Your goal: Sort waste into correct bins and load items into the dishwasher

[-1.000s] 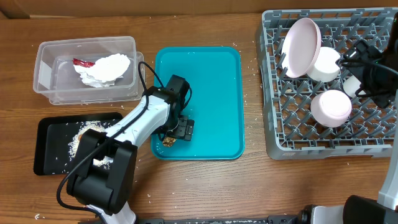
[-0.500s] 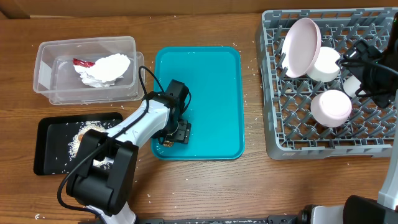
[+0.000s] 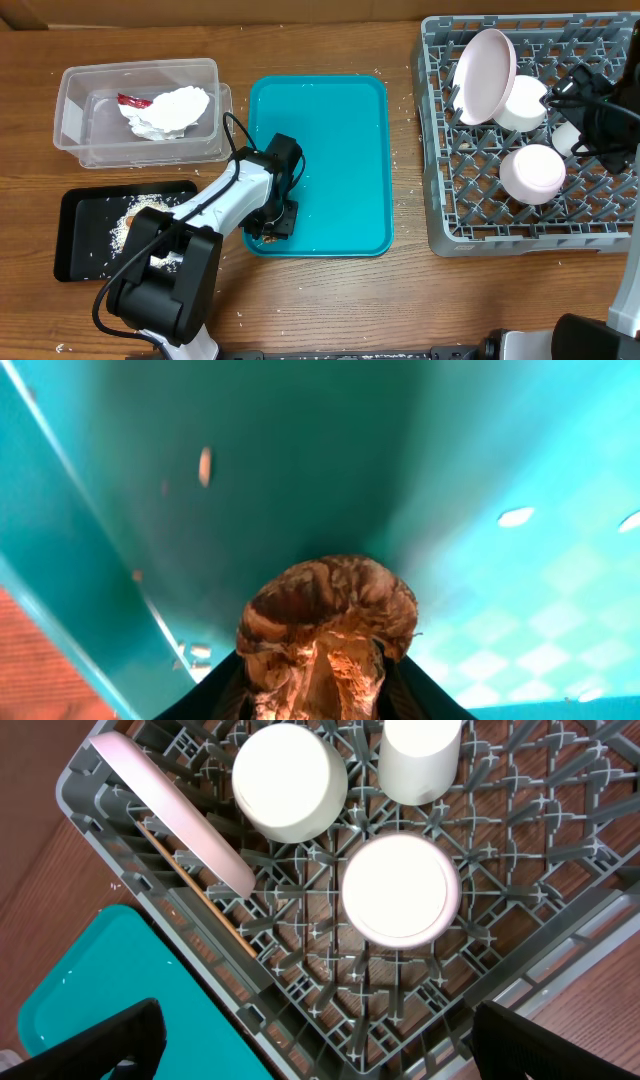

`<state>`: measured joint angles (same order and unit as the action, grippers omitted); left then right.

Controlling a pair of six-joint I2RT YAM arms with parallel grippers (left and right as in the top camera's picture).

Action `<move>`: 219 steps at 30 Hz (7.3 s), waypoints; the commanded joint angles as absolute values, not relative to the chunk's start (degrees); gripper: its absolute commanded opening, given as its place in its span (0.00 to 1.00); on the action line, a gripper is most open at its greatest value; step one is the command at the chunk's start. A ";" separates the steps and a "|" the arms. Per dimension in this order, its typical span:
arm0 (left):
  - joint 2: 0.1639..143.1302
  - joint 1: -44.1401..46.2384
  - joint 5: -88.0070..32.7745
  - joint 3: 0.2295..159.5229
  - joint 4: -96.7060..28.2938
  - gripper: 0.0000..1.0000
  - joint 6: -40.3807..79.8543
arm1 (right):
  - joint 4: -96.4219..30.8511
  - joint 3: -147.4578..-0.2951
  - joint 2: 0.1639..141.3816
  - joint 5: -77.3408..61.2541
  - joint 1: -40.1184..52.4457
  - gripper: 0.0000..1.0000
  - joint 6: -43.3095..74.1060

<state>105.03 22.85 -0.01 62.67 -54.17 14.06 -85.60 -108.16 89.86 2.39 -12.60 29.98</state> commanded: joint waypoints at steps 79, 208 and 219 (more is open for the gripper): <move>76.88 -18.20 -6.02 86.28 -82.11 0.57 25.71 | -85.43 -108.71 89.60 2.94 -12.62 1.00 30.04; 0.19 -0.36 -17.37 0.27 -2.79 1.00 -1.34 | -85.23 -108.71 89.60 2.94 -12.60 1.00 30.04; 0.19 -0.34 -17.47 0.27 0.45 1.00 -1.74 | -85.23 -108.71 89.60 2.94 -12.60 1.00 30.04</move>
<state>0.91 -0.71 -18.33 0.49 -1.15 -1.85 -85.49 -108.16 89.86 2.37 -12.62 29.95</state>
